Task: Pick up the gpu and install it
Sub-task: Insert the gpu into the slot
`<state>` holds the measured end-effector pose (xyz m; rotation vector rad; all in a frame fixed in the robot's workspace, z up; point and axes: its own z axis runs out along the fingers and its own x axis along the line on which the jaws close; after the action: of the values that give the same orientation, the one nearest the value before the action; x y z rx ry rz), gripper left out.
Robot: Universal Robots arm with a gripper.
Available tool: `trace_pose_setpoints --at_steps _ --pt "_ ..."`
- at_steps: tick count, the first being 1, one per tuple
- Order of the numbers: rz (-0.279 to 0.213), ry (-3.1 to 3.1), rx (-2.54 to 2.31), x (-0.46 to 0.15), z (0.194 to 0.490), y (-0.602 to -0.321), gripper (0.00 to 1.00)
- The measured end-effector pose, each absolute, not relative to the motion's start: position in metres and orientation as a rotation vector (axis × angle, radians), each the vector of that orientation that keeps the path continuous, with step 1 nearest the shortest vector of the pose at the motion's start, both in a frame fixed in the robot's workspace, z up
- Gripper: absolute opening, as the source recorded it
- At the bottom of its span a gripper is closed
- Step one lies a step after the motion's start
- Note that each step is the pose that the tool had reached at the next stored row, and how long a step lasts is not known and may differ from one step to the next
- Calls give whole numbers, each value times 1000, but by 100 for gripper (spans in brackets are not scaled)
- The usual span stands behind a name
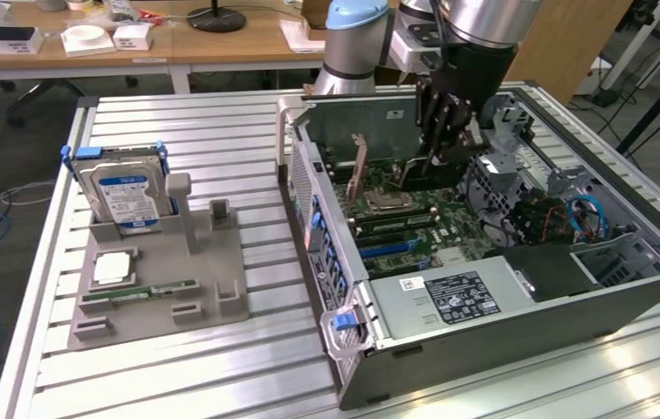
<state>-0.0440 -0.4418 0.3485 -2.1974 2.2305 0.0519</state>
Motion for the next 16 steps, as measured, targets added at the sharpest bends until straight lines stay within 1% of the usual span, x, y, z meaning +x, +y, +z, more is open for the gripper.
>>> trace_pose_setpoints --at_steps 16 --pt "52 2230 -2197 -44 345 -444 26"
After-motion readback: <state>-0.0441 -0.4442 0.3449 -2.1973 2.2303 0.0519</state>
